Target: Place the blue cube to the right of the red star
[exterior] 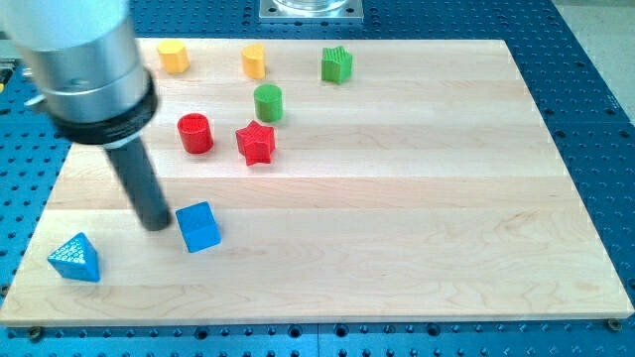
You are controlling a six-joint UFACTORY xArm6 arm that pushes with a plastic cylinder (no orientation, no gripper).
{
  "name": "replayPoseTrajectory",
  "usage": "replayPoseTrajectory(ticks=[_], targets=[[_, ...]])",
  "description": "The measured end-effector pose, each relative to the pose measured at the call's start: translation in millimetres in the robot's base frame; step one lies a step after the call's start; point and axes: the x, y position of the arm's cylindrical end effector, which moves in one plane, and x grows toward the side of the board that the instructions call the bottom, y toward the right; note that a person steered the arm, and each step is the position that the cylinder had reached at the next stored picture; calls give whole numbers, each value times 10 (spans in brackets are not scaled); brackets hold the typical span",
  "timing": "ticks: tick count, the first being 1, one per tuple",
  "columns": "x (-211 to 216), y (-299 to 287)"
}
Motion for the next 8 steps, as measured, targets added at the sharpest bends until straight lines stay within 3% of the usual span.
replayPoseTrajectory(ticks=[1, 3, 4, 7, 8], targets=[[110, 7], [292, 1038], [730, 910], [-444, 2006], [-111, 1837]])
